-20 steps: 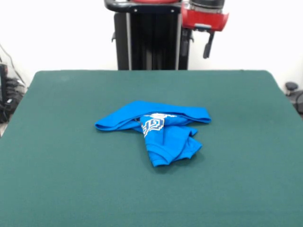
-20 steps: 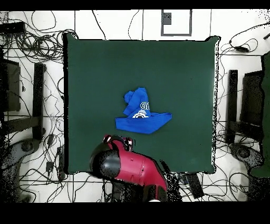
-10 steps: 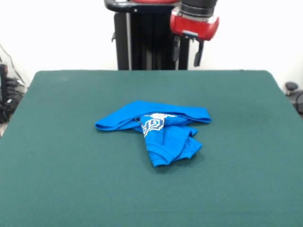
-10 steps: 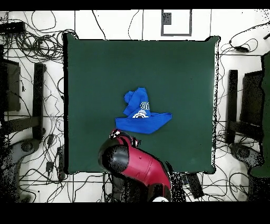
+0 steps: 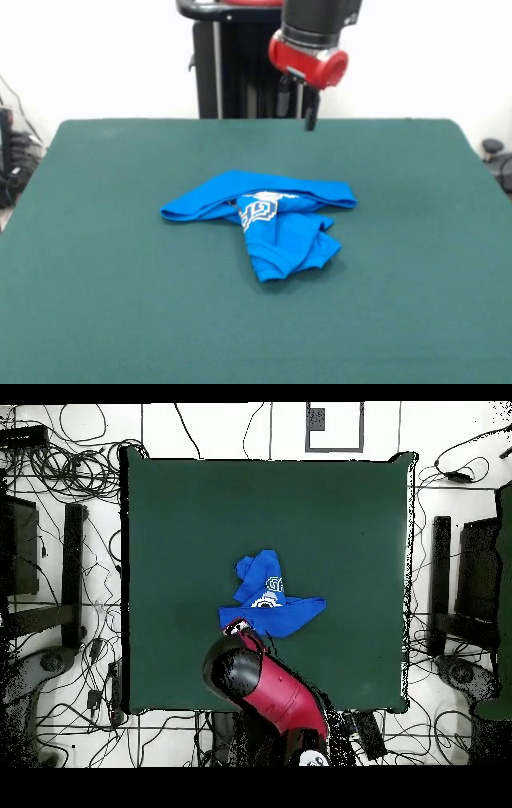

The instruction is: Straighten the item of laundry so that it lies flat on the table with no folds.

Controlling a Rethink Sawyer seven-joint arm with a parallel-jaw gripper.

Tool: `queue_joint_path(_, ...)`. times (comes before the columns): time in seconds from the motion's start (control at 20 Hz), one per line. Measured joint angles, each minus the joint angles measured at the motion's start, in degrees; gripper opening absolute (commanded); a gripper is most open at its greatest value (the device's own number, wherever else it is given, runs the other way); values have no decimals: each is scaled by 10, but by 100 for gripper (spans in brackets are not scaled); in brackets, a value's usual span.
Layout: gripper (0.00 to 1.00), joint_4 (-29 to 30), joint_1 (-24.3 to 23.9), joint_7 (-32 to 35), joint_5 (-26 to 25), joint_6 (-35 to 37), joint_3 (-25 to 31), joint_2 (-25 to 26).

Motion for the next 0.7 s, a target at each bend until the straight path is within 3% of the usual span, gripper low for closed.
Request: queue_joint_path(0.7, 100, 0, 31, 55, 20, -23, -17, 30)
